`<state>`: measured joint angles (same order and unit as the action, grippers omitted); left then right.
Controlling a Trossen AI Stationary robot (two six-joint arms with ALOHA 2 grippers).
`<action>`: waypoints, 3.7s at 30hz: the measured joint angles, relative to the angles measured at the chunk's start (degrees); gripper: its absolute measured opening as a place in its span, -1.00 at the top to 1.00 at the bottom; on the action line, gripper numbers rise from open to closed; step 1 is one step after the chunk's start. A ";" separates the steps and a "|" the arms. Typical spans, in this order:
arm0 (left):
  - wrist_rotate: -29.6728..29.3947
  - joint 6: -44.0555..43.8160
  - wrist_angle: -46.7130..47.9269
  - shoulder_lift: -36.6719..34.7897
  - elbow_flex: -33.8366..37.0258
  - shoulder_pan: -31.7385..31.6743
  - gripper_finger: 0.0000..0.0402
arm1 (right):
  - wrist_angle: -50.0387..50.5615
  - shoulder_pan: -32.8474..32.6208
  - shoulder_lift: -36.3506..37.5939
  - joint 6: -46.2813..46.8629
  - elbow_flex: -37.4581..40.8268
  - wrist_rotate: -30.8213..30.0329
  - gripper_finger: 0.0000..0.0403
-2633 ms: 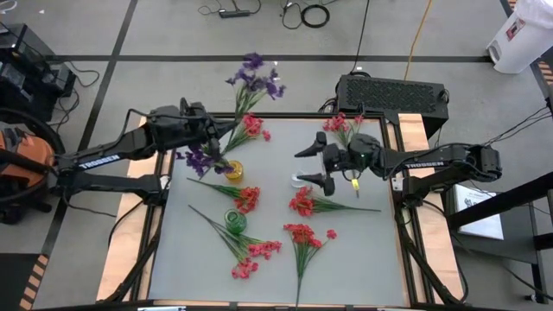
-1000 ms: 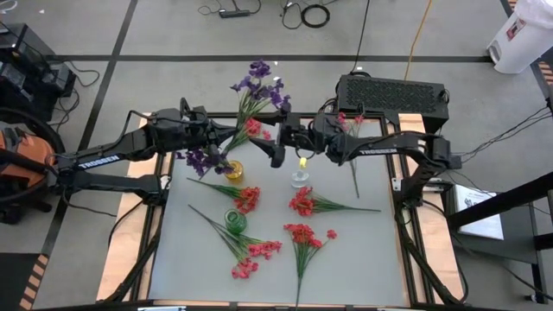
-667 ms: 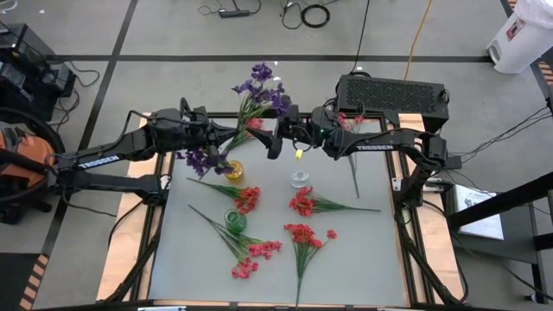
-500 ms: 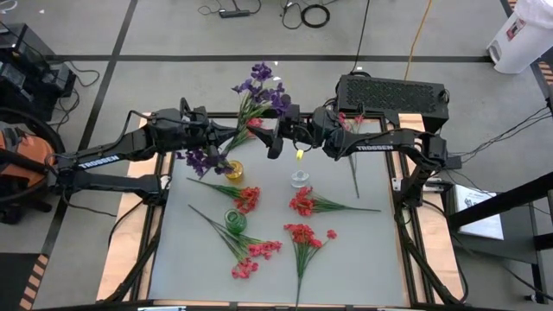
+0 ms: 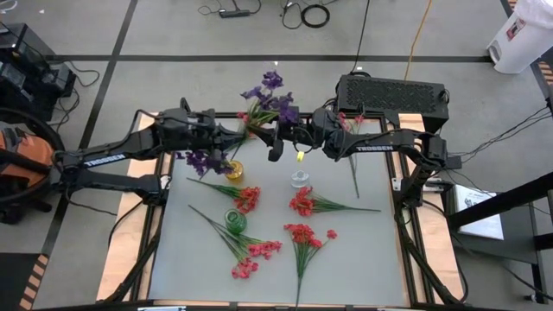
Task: Sort flowers into vase by color
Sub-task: Put the violet flowers into the yellow vase
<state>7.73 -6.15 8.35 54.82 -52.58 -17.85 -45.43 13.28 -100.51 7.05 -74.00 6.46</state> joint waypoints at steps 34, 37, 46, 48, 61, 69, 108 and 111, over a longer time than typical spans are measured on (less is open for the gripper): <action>-0.84 0.52 -0.63 -2.34 -4.14 0.00 0.30 | 2.11 0.04 0.02 -2.23 0.02 -0.39 1.00; -0.92 1.01 -0.14 -3.71 -5.77 0.00 0.30 | 2.09 0.04 0.02 -2.22 0.02 -0.39 1.00; -3.96 6.58 4.08 -10.70 -7.89 -0.07 0.30 | 2.30 -1.10 -0.66 -3.28 0.07 -0.37 1.00; -5.33 6.96 6.41 -12.61 -7.93 -0.07 0.30 | 1.78 -1.59 -1.03 -3.78 0.06 -0.37 1.00; -6.47 5.02 17.32 -15.44 -7.96 -0.02 0.30 | -1.13 -2.14 -7.18 -2.99 0.04 -0.39 1.00; -6.49 5.00 18.35 -15.46 -7.96 -0.02 0.30 | -0.97 -2.27 -9.07 -1.88 0.07 -0.39 1.00; -6.08 4.81 18.57 -12.40 -7.87 -0.02 0.30 | 0.71 -3.23 -12.81 -5.10 0.07 -0.48 0.99; -6.08 4.87 18.58 -12.32 -7.87 -0.02 0.30 | 0.87 -3.26 -12.81 -5.56 0.07 -0.44 0.93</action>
<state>1.65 -1.28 26.93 42.50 -60.45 -17.87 -44.56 10.02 -113.32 1.49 -73.93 6.02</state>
